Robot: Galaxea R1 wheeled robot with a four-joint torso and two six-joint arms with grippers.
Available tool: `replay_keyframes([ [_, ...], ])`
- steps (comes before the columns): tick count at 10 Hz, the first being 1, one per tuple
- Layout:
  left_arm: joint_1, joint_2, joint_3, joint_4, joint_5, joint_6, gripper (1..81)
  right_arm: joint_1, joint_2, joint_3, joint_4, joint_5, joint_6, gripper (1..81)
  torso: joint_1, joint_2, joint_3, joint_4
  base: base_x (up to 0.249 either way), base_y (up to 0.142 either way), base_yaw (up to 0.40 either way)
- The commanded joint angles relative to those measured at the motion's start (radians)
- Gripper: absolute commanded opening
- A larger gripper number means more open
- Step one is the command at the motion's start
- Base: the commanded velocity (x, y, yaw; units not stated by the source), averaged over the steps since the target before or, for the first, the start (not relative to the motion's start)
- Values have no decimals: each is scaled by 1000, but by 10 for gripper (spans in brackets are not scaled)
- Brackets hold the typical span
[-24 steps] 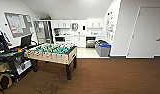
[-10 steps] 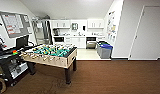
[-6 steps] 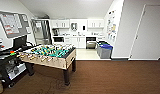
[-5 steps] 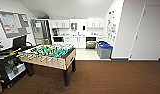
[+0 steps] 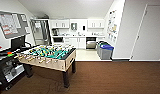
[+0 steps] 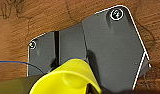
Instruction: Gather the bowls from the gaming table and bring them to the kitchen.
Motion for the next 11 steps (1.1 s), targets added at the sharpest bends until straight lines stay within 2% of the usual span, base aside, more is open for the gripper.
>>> replay_keyframes([
  [1, -45, -20, -5, 7, 30, -1, 10, 46, -1, 2, -1, -34, -4, 10, 0, 0, 0, 0, 125, 0, 0],
  [9, -45, -17, -5, 12, 30, -1, 10, 46, 2, 2, -1, -34, -4, 10, 1, 0, 0, 0, 126, 0, 0],
  [11, -45, -17, -5, 12, 21, -1, 10, 46, 1, 1, -1, -34, -4, 10, -1, 0, 0, 0, 135, -70, 0],
])
